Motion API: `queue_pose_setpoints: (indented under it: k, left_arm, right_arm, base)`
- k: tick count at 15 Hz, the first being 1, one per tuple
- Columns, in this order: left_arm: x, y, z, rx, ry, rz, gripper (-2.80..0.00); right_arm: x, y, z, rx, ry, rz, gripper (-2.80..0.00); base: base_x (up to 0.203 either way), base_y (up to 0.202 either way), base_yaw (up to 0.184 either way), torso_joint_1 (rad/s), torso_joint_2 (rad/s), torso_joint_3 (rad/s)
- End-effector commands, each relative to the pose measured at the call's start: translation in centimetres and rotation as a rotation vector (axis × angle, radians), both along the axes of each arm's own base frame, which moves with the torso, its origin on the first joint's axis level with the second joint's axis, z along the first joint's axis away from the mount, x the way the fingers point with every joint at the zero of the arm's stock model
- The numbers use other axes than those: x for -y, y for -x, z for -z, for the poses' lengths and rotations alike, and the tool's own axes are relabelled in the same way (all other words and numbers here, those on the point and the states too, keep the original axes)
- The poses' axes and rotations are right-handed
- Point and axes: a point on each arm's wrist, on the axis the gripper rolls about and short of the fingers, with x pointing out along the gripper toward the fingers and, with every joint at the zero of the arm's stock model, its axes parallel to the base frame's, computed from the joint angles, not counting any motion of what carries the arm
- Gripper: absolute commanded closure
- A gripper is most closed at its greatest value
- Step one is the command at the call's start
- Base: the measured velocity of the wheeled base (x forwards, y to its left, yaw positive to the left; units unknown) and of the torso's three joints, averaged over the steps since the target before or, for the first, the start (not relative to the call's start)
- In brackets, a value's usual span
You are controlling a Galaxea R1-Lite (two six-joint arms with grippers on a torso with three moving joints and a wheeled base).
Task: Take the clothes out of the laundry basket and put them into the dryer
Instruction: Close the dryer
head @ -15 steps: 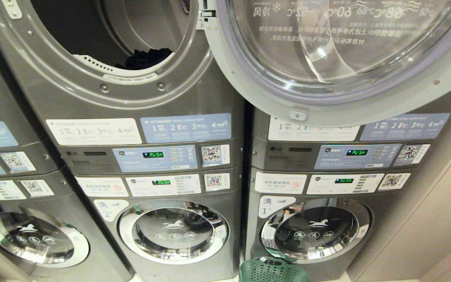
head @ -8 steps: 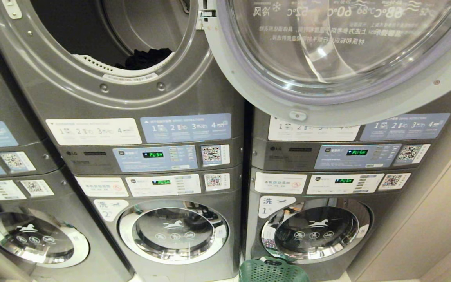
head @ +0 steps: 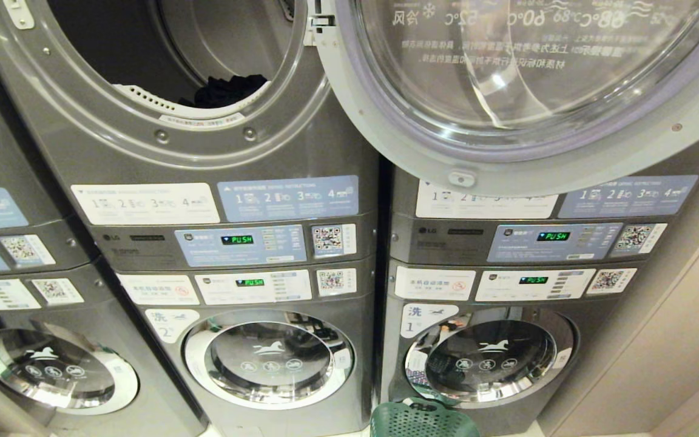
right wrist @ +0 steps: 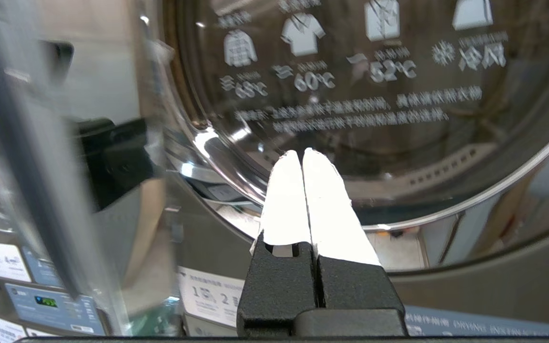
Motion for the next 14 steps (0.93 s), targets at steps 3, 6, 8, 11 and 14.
queue_pose_setpoints:
  k: [3, 6, 8, 11, 14]
  left_arm:
    - [0.0, 0.0, 0.0, 0.0, 0.0, -0.001, 0.0]
    - [0.0, 0.0, 0.0, -0.001, 0.0, -0.001, 0.0]
    - [0.0, 0.0, 0.0, 0.0, 0.0, -0.001, 0.0]
    - [0.0, 0.0, 0.0, 0.001, 0.0, -0.001, 0.0]
    - [0.0, 0.0, 0.0, 0.0, 0.0, -0.001, 0.0]
  right_arm:
    - [0.1, -0.2, 0.3, -0.018, 0.003, -0.029, 0.0]
    - [-0.4, -0.1, 0.4, -0.009, 0.051, -0.082, 0.0]
    - [-1.2, -0.3, 0.2, 0.009, 0.064, -0.132, 0.0]
    - [-2.3, -0.3, 0.1, 0.029, 0.08, -0.202, 0.0]
    - [-2.7, 0.3, 0.3, 0.015, 0.092, -0.222, 0.0]
  base:
    - [0.0, 0.0, 0.0, 0.0, 0.0, 0.0]
    - [0.0, 0.0, 0.0, 0.0, 0.0, 0.0]
    - [0.0, 0.0, 0.0, 0.0, 0.0, 0.0]
    - [0.0, 0.0, 0.0, 0.0, 0.0, 0.0]
    - [0.0, 0.0, 0.0, 0.0, 0.0, 0.0]
